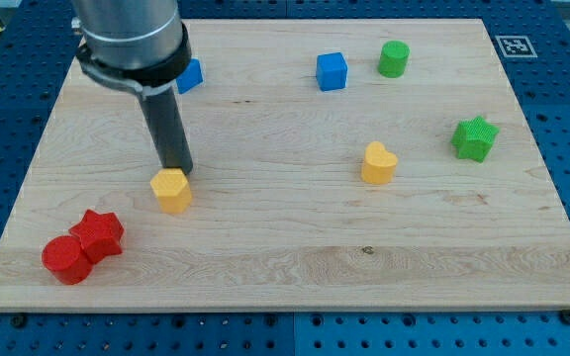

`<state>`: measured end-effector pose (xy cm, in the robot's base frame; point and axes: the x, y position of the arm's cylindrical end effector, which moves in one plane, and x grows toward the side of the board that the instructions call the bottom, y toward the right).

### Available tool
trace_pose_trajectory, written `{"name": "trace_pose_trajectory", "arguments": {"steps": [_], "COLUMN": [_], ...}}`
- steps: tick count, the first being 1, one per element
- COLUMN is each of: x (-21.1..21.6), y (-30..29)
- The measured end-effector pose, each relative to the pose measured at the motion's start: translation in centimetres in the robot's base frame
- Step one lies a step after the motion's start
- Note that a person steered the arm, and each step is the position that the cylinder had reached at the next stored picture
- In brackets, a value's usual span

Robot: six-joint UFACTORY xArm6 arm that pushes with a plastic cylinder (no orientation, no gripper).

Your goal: Push the yellow hexagon into the red blocks

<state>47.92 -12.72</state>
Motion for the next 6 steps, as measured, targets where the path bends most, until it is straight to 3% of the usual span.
{"name": "trace_pose_trajectory", "arguments": {"steps": [2, 3, 4, 5, 6], "x": [2.9, 4.7, 3.1, 0.8, 1.6], "y": [5.3, 3.1, -0.2, 0.1, -1.8]}}
